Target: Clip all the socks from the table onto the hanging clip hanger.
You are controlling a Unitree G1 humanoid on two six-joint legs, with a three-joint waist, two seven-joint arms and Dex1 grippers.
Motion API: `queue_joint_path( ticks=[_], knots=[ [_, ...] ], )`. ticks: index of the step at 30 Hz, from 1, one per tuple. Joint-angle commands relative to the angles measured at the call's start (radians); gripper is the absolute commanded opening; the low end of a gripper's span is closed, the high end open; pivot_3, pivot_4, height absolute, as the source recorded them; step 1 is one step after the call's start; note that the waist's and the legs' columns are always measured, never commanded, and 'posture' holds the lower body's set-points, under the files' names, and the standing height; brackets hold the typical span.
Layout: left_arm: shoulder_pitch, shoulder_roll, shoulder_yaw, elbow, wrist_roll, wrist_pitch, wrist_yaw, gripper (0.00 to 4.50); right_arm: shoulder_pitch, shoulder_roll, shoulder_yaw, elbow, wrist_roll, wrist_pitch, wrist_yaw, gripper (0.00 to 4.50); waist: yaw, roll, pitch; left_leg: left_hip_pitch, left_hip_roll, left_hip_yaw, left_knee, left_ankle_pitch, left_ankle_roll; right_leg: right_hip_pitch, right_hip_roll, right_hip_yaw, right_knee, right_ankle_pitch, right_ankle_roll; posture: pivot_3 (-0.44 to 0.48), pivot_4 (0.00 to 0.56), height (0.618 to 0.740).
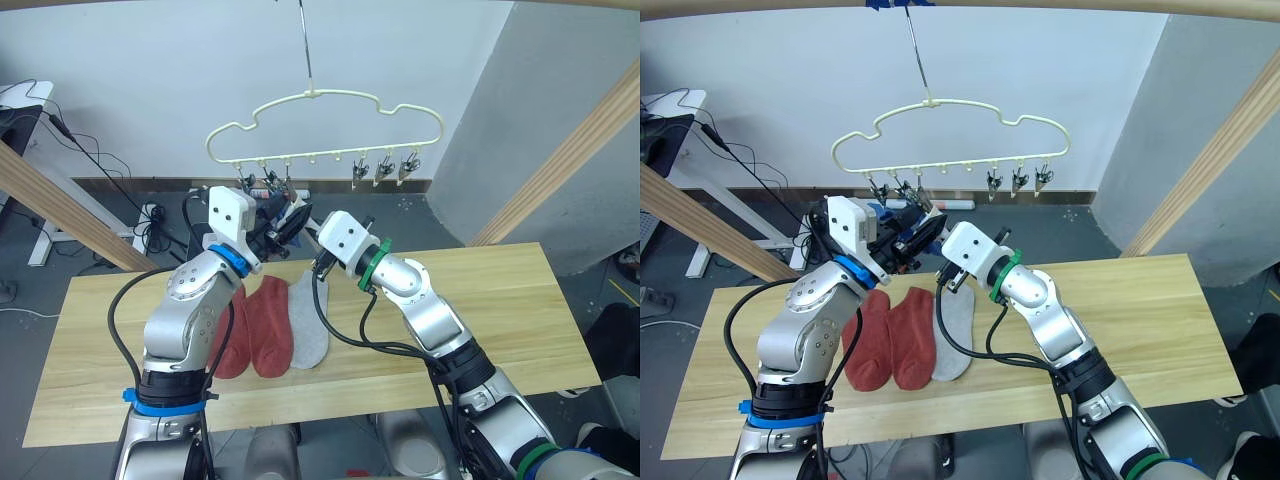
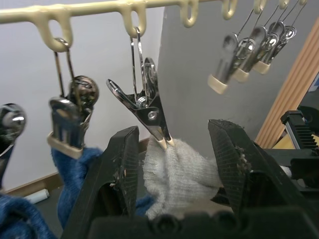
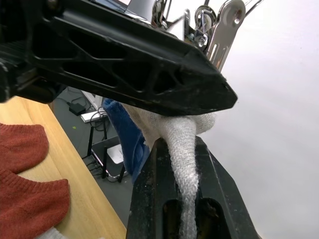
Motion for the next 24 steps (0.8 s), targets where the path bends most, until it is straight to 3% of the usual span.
queue_joint_path(
  ticks=[1, 3, 6, 10, 19, 24],
  knots=[
    [0.008, 0.017, 0.020, -0.049, -0.023, 0.000, -0.017, 2.43, -0.023, 0.024, -0.022, -0.012, 0.025, -0.001, -0.006, 0.00, 0.000, 0.000, 0.000, 0.000, 0.000, 0.000, 0.000, 0.000, 0.000, 0.000, 0.000, 0.000, 0.000, 0.000, 0.000, -0.211, 0.315, 0.740],
    [0.011, 0.020, 0.021, -0.054, -0.028, 0.001, -0.016, 2.43, -0.021, 0.028, -0.027, -0.014, 0.032, 0.009, 0.000, 0.00, 0.000, 0.000, 0.000, 0.000, 0.000, 0.000, 0.000, 0.000, 0.000, 0.000, 0.000, 0.000, 0.000, 0.000, 0.000, -0.208, 0.315, 0.740],
    [0.020, 0.026, 0.024, -0.067, -0.032, 0.005, -0.018, 2.47, -0.013, 0.023, -0.027, -0.024, 0.038, 0.034, 0.008, 0.73, 0.000, 0.000, 0.000, 0.000, 0.000, 0.000, 0.000, 0.000, 0.000, 0.000, 0.000, 0.000, 0.000, 0.000, 0.000, -0.208, 0.315, 0.740],
    [0.039, 0.047, 0.020, -0.087, -0.031, 0.011, -0.038, 2.47, 0.001, -0.011, -0.014, -0.053, 0.022, 0.072, 0.026, 2.03, 0.000, 0.000, 0.000, 0.000, 0.000, 0.000, 0.000, 0.000, 0.000, 0.000, 0.000, 0.000, 0.000, 0.000, 0.000, -0.206, 0.315, 0.740],
    [0.101, 0.198, -0.001, -0.128, 0.008, -0.067, -0.198, 2.47, 0.176, -0.167, -0.021, -0.367, 0.039, 0.229, 0.120, 2.03, 0.009, 0.000, 0.000, 0.000, 0.000, 0.000, -0.005, 0.000, 0.000, -0.001, 0.000, 0.000, -0.001, 0.000, 0.000, -0.174, 0.304, 0.740],
    [0.126, 0.259, 0.015, -0.163, -0.012, -0.095, -0.268, 2.47, 0.248, -0.198, -0.129, -0.593, 0.122, 0.387, 0.131, 2.03, 0.012, 0.000, 0.000, 0.001, 0.000, 0.001, -0.010, 0.000, -0.001, -0.003, 0.000, 0.000, -0.002, 0.000, 0.000, -0.184, 0.307, 0.740]
  ],
)
